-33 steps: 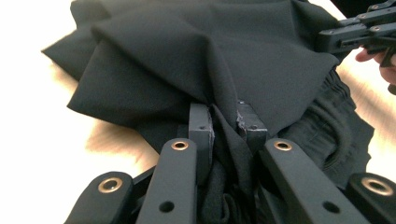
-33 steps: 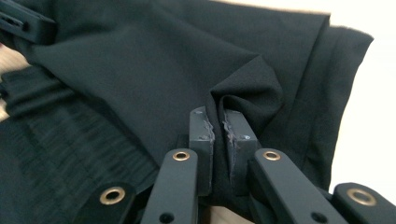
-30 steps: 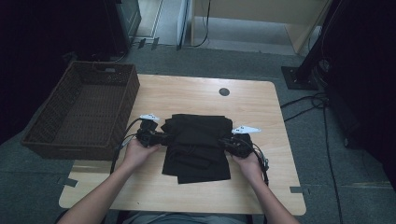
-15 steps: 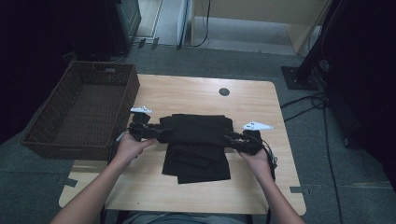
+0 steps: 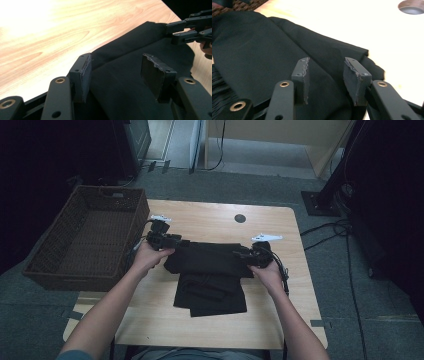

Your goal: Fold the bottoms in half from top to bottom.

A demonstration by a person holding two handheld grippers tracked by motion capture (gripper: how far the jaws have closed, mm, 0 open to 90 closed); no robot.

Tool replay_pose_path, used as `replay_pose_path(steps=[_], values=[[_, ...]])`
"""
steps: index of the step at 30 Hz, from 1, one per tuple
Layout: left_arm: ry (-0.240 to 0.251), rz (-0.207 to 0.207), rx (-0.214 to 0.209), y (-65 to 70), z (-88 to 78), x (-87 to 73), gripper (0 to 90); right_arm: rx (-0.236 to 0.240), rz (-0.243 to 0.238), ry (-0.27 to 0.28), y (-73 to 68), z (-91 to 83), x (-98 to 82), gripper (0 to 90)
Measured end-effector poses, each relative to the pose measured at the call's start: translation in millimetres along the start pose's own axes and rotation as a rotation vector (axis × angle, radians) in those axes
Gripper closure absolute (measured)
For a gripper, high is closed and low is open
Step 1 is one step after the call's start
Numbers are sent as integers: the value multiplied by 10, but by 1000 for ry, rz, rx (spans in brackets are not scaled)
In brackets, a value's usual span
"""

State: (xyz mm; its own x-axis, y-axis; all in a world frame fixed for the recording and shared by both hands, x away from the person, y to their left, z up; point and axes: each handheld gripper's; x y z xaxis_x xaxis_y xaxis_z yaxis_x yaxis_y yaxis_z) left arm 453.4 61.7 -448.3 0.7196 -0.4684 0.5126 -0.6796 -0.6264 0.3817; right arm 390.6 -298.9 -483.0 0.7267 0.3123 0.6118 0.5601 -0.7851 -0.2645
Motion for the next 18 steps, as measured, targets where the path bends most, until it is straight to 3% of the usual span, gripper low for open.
replay_pose_path(steps=[2,7,11,14,15,18], values=[[-27,-9,-22,-102,124,-8,423,3,-6,-12,-1,52,15,570],[-85,6,-52,-144,283,-82,430,41,-12,-46,-17,146,-1,575],[-134,25,-72,-146,349,-152,542,50,-30,-62,-64,186,-44,581],[-144,37,-71,-120,366,-181,587,55,-26,-78,-81,217,-77,598],[-150,50,-76,-101,363,-204,655,63,-21,-81,-101,234,-110,635],[-166,60,-81,-86,372,-242,717,56,-25,-86,-119,235,-148,739]])
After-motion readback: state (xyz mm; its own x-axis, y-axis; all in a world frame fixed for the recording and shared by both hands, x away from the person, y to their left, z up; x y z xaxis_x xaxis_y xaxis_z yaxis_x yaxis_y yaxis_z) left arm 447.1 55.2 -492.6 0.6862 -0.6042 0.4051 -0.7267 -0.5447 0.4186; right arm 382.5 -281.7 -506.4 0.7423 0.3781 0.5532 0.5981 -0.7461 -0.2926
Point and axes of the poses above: each handheld gripper's, and its own axes: z roughly forward along the jaws, x roughly out of its top, y roughly to its right, and after that the axes turned 13 degrees about -y, right-handed
